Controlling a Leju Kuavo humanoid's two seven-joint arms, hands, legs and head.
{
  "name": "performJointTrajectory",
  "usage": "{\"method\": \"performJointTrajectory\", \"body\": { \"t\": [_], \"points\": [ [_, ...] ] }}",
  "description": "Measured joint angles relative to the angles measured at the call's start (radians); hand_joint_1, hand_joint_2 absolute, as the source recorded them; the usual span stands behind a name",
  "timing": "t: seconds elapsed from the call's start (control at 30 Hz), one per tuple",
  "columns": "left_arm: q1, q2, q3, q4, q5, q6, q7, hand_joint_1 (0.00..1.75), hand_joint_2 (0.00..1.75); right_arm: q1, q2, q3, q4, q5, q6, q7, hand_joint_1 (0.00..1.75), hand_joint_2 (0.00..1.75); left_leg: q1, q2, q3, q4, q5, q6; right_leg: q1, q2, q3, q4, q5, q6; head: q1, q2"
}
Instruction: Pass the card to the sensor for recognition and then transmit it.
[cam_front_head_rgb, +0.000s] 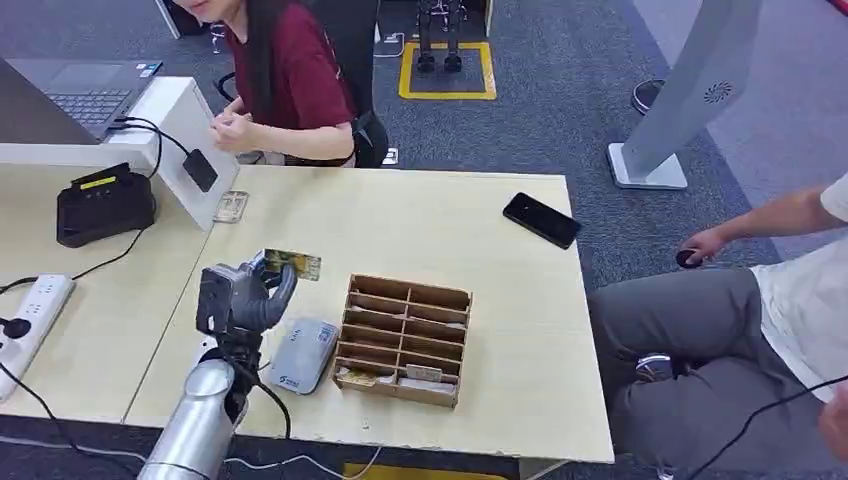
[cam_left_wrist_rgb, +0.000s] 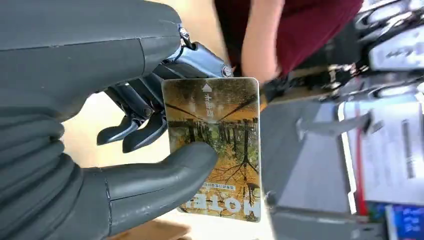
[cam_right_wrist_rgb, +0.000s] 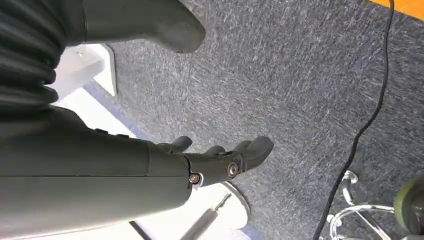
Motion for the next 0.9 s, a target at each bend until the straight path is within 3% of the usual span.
{"method": "performJointTrajectory", "body": {
  "t": [0.17,0.27,0.37,0.43,0.53,0.63,0.73,0.9],
  "points": [
    [-0.045,0.001,0.031,-0.040,-0.014,0.066,-0.001,1.75,1.75,-0.002,0.000,0.000,0.000,0.006,0.001,0.002,0.00,1.75,0.000,0.000,0.000,0.000,0.000,-0.001,0.000,0.000,0.000,0.000,0.000,0.000,0.000,0.000],
    [-0.074,0.000,0.038,-0.044,-0.106,0.171,-0.028,1.75,1.75,-0.002,0.001,0.000,0.000,0.009,0.002,0.000,0.00,1.75,0.000,0.000,0.000,0.000,0.001,-0.001,0.000,0.000,0.000,0.001,0.000,0.000,0.000,0.000],
    [-0.107,0.002,0.037,-0.043,-0.278,0.328,-0.044,1.75,1.75,-0.004,0.004,0.000,0.000,0.010,0.003,-0.006,0.00,1.75,0.000,0.000,0.000,0.000,0.001,-0.001,0.000,0.000,0.000,0.001,0.000,0.000,0.000,0.000],
    [-0.136,0.011,0.037,-0.027,-0.479,0.490,-0.044,1.75,1.75,-0.006,0.004,0.005,0.000,0.010,0.003,-0.012,0.00,1.75,0.000,0.000,0.000,0.000,0.001,-0.001,0.000,0.000,0.000,0.001,0.000,0.000,0.000,0.000],
    [-0.192,0.030,0.038,0.034,-0.775,0.638,-0.002,1.75,1.75,-0.011,0.004,0.017,-0.001,0.010,0.004,-0.021,0.00,1.75,0.000,0.000,0.000,0.000,0.001,-0.001,0.000,0.000,0.000,0.001,0.000,0.000,0.000,0.000],
    [-0.231,0.040,0.073,0.072,-1.017,0.666,0.004,1.75,1.75,-0.014,0.004,0.031,-0.001,0.010,0.004,-0.026,0.00,1.75,0.000,0.000,0.000,0.000,0.001,-0.001,0.000,0.000,0.000,0.001,0.000,0.000,0.000,0.000],
    [-0.251,0.041,0.100,0.099,-1.056,0.669,0.000,1.75,1.75,-0.015,0.004,0.040,-0.001,0.010,0.005,-0.026,0.00,1.75,0.000,0.001,0.000,0.000,0.001,-0.001,0.000,0.002,-0.001,0.001,0.000,0.000,0.000,0.000],
    [-0.274,0.039,0.185,0.113,-1.227,0.674,-0.026,1.75,1.75,-0.016,0.004,0.056,-0.001,0.010,0.007,-0.026,0.00,1.75,0.000,0.001,0.000,0.000,0.001,-0.001,0.000,0.001,-0.001,0.001,0.000,0.000,0.000,0.000]
  ]
}}
